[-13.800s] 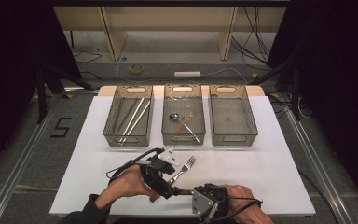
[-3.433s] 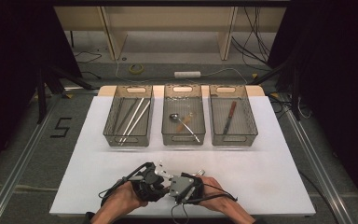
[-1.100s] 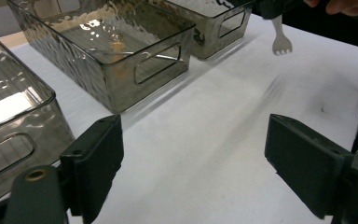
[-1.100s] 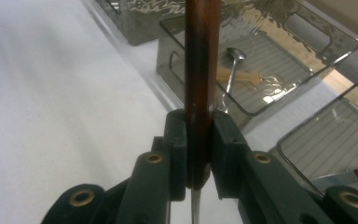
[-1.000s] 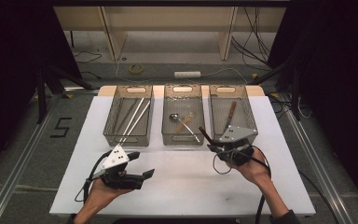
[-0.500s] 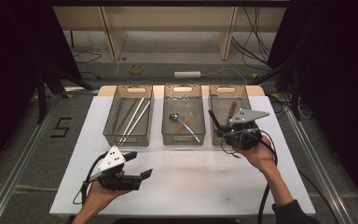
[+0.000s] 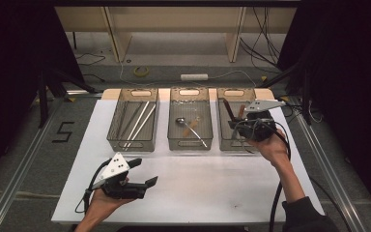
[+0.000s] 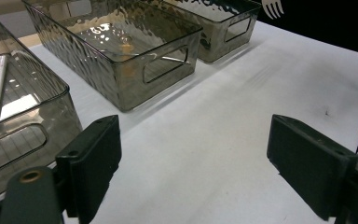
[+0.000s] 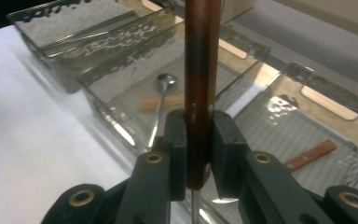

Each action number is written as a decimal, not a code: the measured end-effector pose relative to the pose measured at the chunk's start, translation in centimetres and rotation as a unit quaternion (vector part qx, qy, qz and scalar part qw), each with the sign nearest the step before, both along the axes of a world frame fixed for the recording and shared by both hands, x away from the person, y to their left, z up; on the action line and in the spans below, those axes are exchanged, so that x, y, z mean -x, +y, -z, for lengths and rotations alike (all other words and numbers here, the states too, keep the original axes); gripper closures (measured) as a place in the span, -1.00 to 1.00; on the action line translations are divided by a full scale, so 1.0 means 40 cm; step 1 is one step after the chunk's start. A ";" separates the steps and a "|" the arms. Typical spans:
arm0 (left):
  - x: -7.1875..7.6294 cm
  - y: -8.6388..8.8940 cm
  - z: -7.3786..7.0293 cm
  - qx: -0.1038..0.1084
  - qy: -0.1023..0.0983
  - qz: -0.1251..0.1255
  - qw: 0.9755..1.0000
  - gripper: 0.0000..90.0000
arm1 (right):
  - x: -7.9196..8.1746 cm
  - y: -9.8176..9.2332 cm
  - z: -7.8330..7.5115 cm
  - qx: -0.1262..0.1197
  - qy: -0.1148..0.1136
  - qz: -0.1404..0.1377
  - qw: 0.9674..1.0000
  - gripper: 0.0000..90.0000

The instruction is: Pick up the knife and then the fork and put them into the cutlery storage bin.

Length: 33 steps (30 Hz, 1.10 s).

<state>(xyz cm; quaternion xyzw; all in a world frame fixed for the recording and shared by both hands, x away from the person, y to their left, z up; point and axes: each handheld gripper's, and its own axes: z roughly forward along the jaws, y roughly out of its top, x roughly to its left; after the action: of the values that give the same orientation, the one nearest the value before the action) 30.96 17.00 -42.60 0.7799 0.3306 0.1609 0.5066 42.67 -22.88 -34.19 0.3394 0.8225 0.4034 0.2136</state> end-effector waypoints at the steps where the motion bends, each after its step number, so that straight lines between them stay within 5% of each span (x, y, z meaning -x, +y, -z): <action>1: 0.000 0.000 0.000 -0.001 0.000 0.001 1.000 -0.62 | -0.005 -0.001 -0.002 0.001 -0.003 0.005 1.000 0.74; 20: 0.003 -0.004 0.001 0.000 -0.006 0.004 1.000 -0.63 | -0.097 -0.021 -0.039 0.008 -0.013 0.056 0.998 0.74; 33: 0.005 -0.005 0.001 0.006 -0.009 0.007 1.000 -0.65 | -0.156 -0.036 -0.011 0.019 -0.010 0.091 0.996 0.74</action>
<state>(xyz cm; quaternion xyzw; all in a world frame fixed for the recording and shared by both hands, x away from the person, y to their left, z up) 30.78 16.80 -42.62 0.7777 0.3214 0.1627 0.5151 48.89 -24.32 -33.76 0.4049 0.7935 0.3699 0.2637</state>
